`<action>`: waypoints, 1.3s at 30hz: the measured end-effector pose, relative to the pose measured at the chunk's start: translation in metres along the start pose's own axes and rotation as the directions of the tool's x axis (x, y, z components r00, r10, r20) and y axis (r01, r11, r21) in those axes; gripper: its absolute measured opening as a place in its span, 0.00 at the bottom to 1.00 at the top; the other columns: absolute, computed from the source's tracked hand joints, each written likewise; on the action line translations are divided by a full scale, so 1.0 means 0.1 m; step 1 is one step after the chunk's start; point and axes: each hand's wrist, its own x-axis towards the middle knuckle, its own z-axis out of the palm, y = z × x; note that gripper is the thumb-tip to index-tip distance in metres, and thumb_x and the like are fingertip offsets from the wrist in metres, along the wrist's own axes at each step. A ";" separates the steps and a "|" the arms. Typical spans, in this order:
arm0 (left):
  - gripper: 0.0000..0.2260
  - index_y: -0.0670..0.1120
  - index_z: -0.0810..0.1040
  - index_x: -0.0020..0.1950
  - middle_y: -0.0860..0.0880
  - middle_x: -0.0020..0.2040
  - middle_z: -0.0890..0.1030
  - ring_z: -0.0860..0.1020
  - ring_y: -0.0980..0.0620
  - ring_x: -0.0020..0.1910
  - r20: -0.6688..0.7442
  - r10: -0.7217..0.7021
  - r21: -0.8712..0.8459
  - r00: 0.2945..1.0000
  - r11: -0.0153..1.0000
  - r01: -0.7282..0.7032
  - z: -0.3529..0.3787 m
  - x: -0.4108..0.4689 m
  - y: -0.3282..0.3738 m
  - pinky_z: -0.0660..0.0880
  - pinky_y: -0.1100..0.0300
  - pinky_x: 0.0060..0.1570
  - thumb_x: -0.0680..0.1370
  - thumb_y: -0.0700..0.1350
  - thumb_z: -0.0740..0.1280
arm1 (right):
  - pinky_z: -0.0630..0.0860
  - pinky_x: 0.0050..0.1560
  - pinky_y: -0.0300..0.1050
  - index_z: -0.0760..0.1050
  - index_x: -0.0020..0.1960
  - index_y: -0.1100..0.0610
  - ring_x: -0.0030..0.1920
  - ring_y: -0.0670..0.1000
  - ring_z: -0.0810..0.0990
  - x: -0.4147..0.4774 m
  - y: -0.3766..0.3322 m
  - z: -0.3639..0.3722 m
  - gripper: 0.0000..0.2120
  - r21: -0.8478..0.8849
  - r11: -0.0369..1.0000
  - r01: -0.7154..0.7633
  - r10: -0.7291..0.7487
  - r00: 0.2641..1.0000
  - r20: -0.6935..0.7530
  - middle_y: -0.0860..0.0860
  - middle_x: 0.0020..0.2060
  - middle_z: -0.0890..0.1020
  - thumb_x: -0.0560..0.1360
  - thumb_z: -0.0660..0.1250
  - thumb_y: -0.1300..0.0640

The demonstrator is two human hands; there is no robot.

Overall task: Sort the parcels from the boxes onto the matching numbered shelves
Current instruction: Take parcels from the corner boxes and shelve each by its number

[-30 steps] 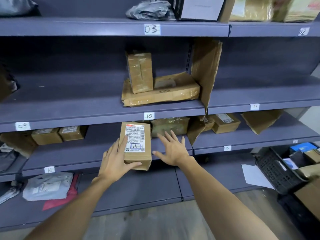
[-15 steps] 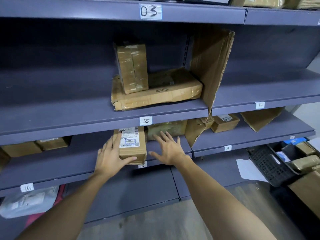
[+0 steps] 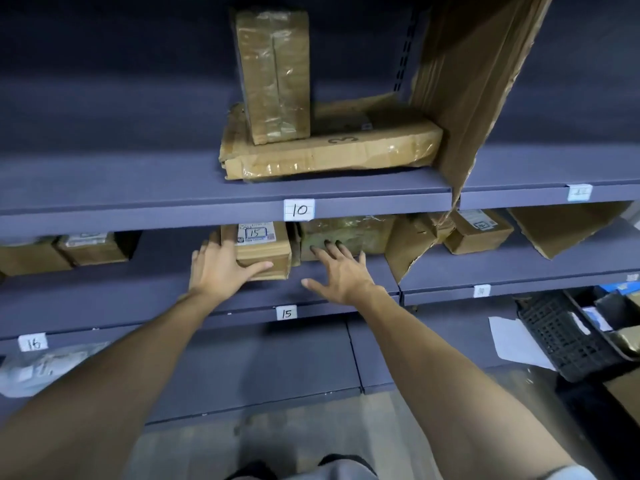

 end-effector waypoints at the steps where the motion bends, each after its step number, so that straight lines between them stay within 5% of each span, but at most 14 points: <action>1: 0.44 0.42 0.68 0.68 0.37 0.58 0.76 0.75 0.33 0.59 -0.015 -0.013 -0.005 1.000 1.000 0.013 0.01 0.03 0.02 0.73 0.42 0.59 0.65 0.73 0.69 | 0.46 0.75 0.71 0.50 0.82 0.49 0.80 0.57 0.48 0.06 0.02 0.02 0.38 -0.006 1.000 0.018 -0.018 1.000 -0.014 0.53 0.81 0.53 0.79 0.57 0.32; 9: 0.43 0.50 0.65 0.73 0.40 0.65 0.72 0.76 0.35 0.61 -0.040 -0.073 -0.162 0.997 0.985 0.066 0.17 0.25 0.07 0.76 0.44 0.58 0.66 0.71 0.71 | 0.48 0.75 0.71 0.53 0.81 0.49 0.79 0.59 0.52 0.42 0.19 0.37 0.36 -0.004 0.996 0.094 -0.094 0.995 -0.025 0.54 0.80 0.55 0.79 0.58 0.34; 14: 0.44 0.49 0.66 0.75 0.40 0.72 0.62 0.69 0.36 0.69 -0.090 -0.064 -0.266 0.994 0.963 0.038 0.22 0.35 0.07 0.68 0.47 0.70 0.66 0.66 0.76 | 0.47 0.74 0.71 0.51 0.81 0.47 0.79 0.59 0.51 0.57 0.22 0.66 0.37 0.019 0.990 0.141 -0.140 0.989 -0.036 0.54 0.80 0.55 0.79 0.59 0.34; 18: 0.48 0.45 0.60 0.77 0.38 0.74 0.62 0.73 0.33 0.64 -0.239 -0.059 -0.260 0.969 0.966 -0.006 0.37 0.34 0.10 0.74 0.44 0.61 0.67 0.65 0.76 | 0.47 0.74 0.71 0.50 0.81 0.47 0.79 0.59 0.52 0.69 0.25 0.79 0.38 0.017 0.987 0.162 -0.161 0.986 -0.044 0.54 0.80 0.55 0.79 0.58 0.33; 21: 0.41 0.44 0.62 0.74 0.38 0.73 0.61 0.74 0.32 0.61 -0.325 -0.011 -0.239 0.946 0.968 -0.071 0.53 0.29 0.04 0.78 0.41 0.54 0.70 0.61 0.76 | 0.46 0.75 0.71 0.51 0.82 0.48 0.80 0.56 0.48 0.74 0.29 0.90 0.38 0.025 0.984 0.178 -0.177 0.983 -0.049 0.52 0.81 0.54 0.79 0.59 0.34; 27: 0.34 0.47 0.60 0.73 0.30 0.73 0.60 0.61 0.30 0.73 -0.497 0.185 -0.008 0.848 0.976 -0.218 0.86 0.23 -0.13 0.68 0.36 0.68 0.74 0.52 0.75 | 0.49 0.75 0.68 0.52 0.81 0.49 0.80 0.53 0.46 0.82 0.35 1.09 0.37 0.023 0.981 0.192 -0.190 0.980 -0.062 0.50 0.81 0.52 0.79 0.58 0.34; 31: 0.32 0.46 0.60 0.78 0.34 0.76 0.58 0.67 0.31 0.71 -0.419 0.151 -0.056 0.895 0.980 -0.192 0.91 0.35 -0.09 0.76 0.38 0.57 0.78 0.48 0.71 | 0.47 0.76 0.65 0.54 0.81 0.48 0.80 0.51 0.41 0.81 0.39 1.23 0.35 0.009 0.982 0.187 -0.185 0.979 -0.090 0.49 0.82 0.47 0.80 0.51 0.32; 34: 0.26 0.45 0.63 0.76 0.37 0.73 0.61 0.77 0.30 0.52 -0.339 0.114 -0.104 0.934 0.982 -0.158 0.91 0.51 -0.05 0.78 0.41 0.42 0.81 0.46 0.68 | 0.41 0.77 0.64 0.53 0.81 0.46 0.80 0.48 0.36 0.80 0.43 1.29 0.38 0.015 0.984 0.180 -0.178 0.980 -0.088 0.48 0.82 0.43 0.77 0.43 0.29; 39: 0.27 0.51 0.54 0.79 0.39 0.66 0.66 0.77 0.33 0.48 -0.186 0.088 -0.209 0.979 0.970 -0.127 0.94 0.78 -0.12 0.75 0.47 0.46 0.83 0.46 0.62 | 0.38 0.77 0.63 0.48 0.82 0.44 0.79 0.48 0.34 0.82 0.44 1.32 0.43 -0.015 0.983 0.182 -0.182 0.981 -0.071 0.47 0.81 0.39 0.71 0.33 0.27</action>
